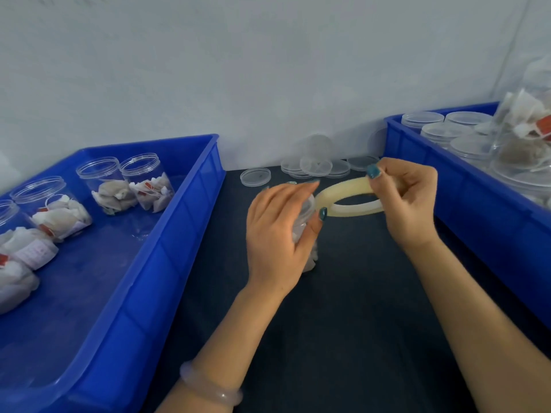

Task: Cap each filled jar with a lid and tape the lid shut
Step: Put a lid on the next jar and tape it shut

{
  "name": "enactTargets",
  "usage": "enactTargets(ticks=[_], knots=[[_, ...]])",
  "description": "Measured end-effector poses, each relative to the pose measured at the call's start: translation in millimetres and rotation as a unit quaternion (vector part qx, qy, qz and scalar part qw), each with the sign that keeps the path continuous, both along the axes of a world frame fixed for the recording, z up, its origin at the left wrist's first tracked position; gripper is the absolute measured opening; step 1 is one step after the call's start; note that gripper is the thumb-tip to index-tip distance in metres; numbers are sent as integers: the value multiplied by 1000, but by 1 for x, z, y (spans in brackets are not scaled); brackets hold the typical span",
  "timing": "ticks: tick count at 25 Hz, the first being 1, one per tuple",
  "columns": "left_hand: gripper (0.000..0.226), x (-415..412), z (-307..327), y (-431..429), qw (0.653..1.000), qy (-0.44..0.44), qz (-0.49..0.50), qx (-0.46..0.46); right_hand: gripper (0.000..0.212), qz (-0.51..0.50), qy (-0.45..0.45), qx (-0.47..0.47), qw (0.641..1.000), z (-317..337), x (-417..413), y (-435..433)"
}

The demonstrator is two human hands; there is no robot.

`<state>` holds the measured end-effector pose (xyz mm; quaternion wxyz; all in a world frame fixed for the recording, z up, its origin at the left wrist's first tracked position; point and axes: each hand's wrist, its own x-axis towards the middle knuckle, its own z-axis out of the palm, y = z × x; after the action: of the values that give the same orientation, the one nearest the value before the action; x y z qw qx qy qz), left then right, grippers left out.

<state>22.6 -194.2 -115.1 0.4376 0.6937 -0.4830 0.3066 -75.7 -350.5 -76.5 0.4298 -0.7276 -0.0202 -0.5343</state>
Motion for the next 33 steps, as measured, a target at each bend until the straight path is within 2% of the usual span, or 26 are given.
enactTargets(ticks=[2,4,6,13,18,24,29,33], knots=[[40,-7,1,-2,1000,-8,2,-10,37,-85,-29,-80,993,-5,5,5],[42,-13,2,-3,1000,5,-10,-23,41,-174,-49,-158,971,-7,6,7],[43,-16,2,-2,999,32,-26,-35,42,-221,-57,-210,951,-9,8,10],[13,-14,16,9,965,181,-48,-181,44,-238,-80,-285,925,-14,14,20],[10,-7,24,14,925,297,-120,-202,39,-235,-99,-322,912,-14,15,24],[6,-2,28,20,937,292,-128,-140,39,-285,-89,-387,872,-15,15,21],[5,-5,27,21,947,269,-142,-103,37,-340,-47,-374,862,-15,16,16],[34,1,27,27,951,265,-108,-113,36,-337,-56,-376,861,-15,17,19]])
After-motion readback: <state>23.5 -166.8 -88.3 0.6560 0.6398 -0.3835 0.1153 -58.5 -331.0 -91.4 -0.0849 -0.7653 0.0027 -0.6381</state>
